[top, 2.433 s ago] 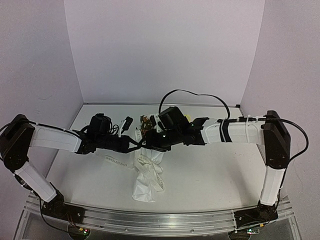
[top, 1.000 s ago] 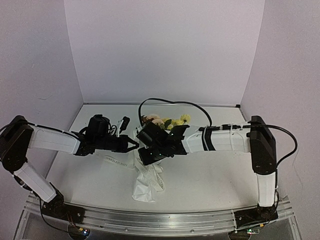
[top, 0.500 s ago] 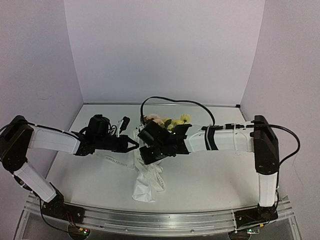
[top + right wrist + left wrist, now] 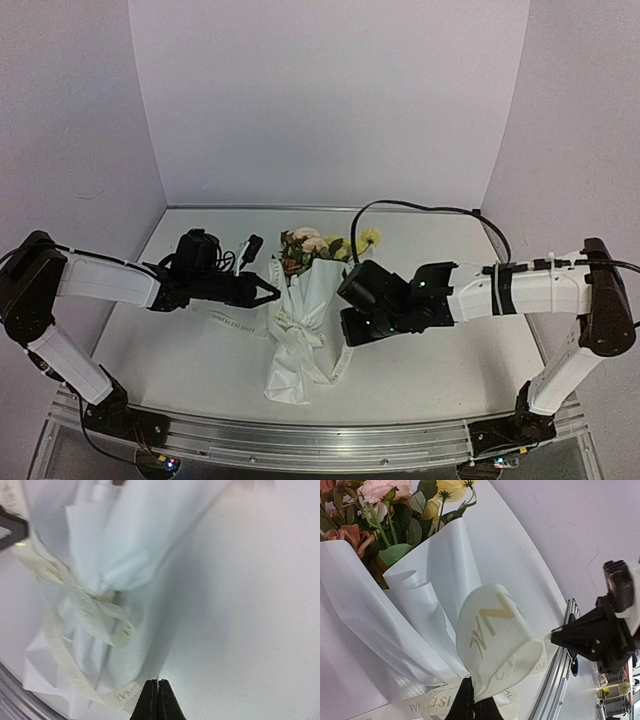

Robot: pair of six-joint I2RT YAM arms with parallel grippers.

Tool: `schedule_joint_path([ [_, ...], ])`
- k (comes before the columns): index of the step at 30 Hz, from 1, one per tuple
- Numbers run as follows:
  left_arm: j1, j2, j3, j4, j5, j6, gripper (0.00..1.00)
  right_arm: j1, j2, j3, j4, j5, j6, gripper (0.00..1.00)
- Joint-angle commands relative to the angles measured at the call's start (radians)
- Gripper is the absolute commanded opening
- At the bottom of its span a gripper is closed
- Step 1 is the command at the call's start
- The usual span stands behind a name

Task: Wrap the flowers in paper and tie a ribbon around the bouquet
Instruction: Cross the half-tied ribbon over the folded bouquet.

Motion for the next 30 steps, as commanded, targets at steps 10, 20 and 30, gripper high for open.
schedule_joint_path([
  [10, 0.001, -0.116, -0.023, -0.060, -0.018, 0.015, 0.00, -0.073, -0.116, -0.271, -0.121, 0.134, 0.215, 0.00],
  [20, 0.001, -0.207, -0.106, -0.037, -0.069, -0.010, 0.00, -0.133, -0.064, -0.287, -0.244, 0.232, 0.319, 0.00],
  [30, 0.001, -0.256, -0.143, -0.030, -0.108, -0.029, 0.00, -0.225, -0.058, -0.306, -0.342, 0.302, 0.432, 0.00],
])
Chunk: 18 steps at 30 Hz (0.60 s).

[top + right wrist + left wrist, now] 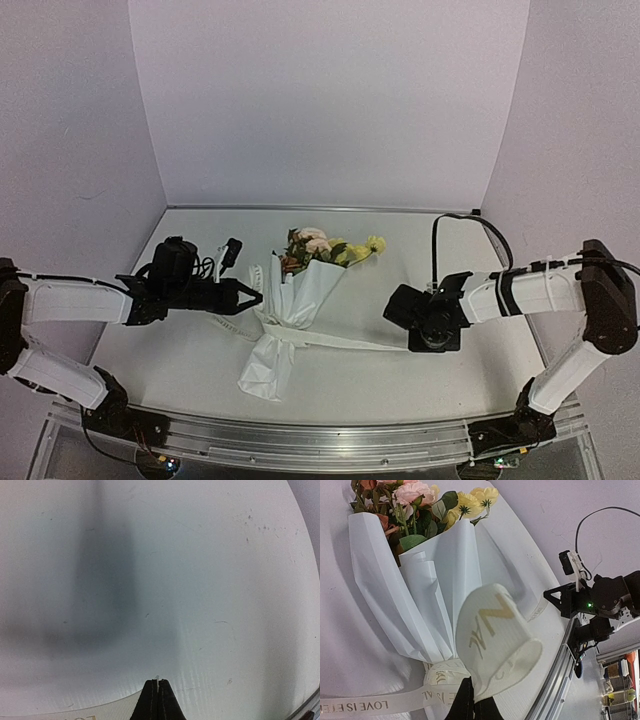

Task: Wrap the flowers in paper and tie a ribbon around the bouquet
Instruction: Cross the half-tied ribbon over the folded bouquet.

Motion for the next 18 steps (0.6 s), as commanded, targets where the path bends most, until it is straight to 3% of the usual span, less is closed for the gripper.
schedule_joint_path([
  [1, 0.001, -0.016, -0.011, 0.060, -0.013, -0.023, 0.00, -0.038, 0.004, -0.011, -0.084, 0.075, 0.066, 0.00],
  [8, -0.031, 0.078, -0.003, 0.153, 0.101, -0.036, 0.00, -0.075, -0.026, -0.033, -0.093, 0.087, 0.041, 0.00],
  [18, -0.166, 0.281, 0.081, 0.331, 0.080, -0.141, 0.00, -0.223, -0.151, -0.086, -0.092, 0.084, -0.016, 0.00],
])
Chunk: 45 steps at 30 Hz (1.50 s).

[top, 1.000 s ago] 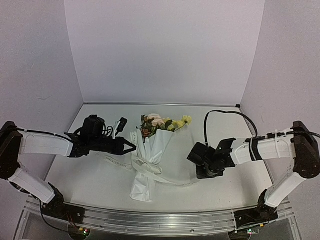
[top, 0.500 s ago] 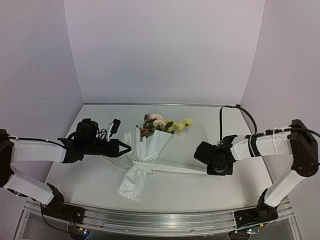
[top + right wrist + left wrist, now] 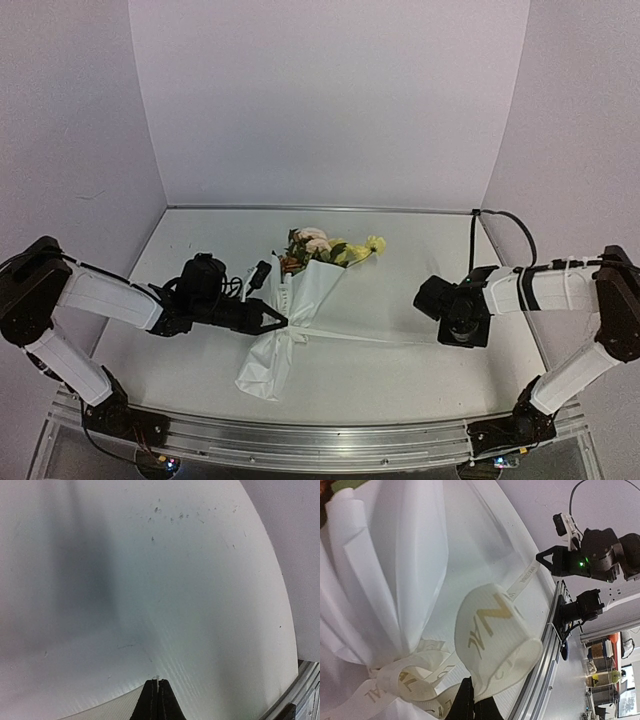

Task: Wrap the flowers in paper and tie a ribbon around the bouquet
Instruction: Cross the half-tied ribbon over the folded bouquet.

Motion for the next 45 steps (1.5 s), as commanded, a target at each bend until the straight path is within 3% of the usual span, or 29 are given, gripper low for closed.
schedule_joint_path([
  [1, -0.067, 0.095, 0.099, 0.175, -0.010, -0.075, 0.00, -0.071, -0.068, 0.009, -0.020, 0.035, -0.051, 0.00],
  [10, -0.104, 0.323, 0.203, 0.596, -0.045, -0.394, 0.00, -0.202, -0.030, 0.120, -0.013, -0.003, -0.191, 0.00],
  [14, -0.108, 0.305, 0.177, 0.612, -0.142, -0.431, 0.00, -0.205, -0.039, 0.151, -0.011, -0.027, -0.209, 0.00],
  [17, -0.108, 0.225, 0.167, 0.398, -0.225, -0.361, 0.00, -0.183, -0.061, 0.129, 0.018, -0.103, -0.206, 0.00],
  [24, -0.106, 0.067, 0.186, -0.078, -0.335, -0.153, 0.00, 0.013, -0.069, 0.058, 0.021, -0.163, -0.085, 0.00],
  [27, -0.106, 0.041, 0.187, -0.160, -0.324, -0.092, 0.00, 0.022, -0.084, -0.006, 0.022, -0.146, -0.045, 0.13],
  [33, -0.106, 0.058, 0.202, -0.203, -0.268, -0.042, 0.00, 0.127, -0.161, 0.083, 0.074, -0.064, -0.185, 0.61],
  [39, -0.106, 0.047, 0.200, -0.191, -0.274, -0.065, 0.00, 0.269, -0.097, 0.157, 0.353, -0.182, -0.488, 0.69],
  [45, -0.097, 0.048, 0.211, -0.189, -0.280, -0.104, 0.00, 0.360, 0.041, 0.167, 0.560, -0.242, -0.626, 0.68],
])
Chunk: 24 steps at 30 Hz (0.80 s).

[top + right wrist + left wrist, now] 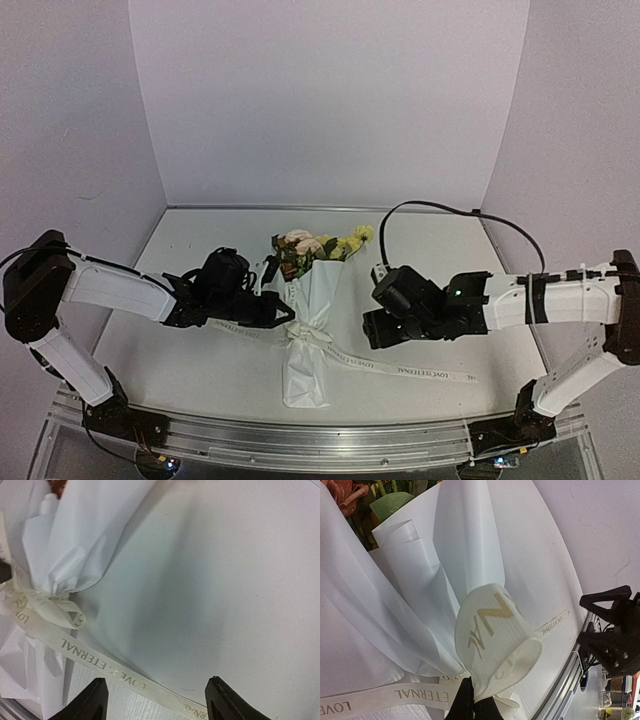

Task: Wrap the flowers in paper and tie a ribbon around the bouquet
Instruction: Cross the half-tied ribbon over the folded bouquet.

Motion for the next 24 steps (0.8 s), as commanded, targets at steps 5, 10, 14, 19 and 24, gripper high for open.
schedule_joint_path([
  [5, 0.013, -0.027, 0.052, 0.015, 0.002, -0.039, 0.00, 0.096, 0.202, 0.072, 0.209, -0.054, -0.235, 0.62],
  [10, 0.018, -0.035, 0.056, 0.014, 0.012, -0.041, 0.00, 0.117, 0.226, 0.078, 0.237, -0.094, -0.239, 0.60],
  [14, 0.019, -0.034, 0.060, 0.018, 0.021, -0.039, 0.00, 0.129, 0.268, 0.093, 0.238, -0.114, -0.241, 0.59],
  [19, 0.021, -0.034, 0.069, 0.022, 0.030, -0.038, 0.00, 0.129, 0.327, 0.112, 0.243, -0.090, -0.233, 0.52],
  [24, 0.023, -0.030, 0.075, 0.022, 0.035, -0.037, 0.00, 0.129, 0.362, 0.135, 0.250, -0.053, -0.220, 0.40],
])
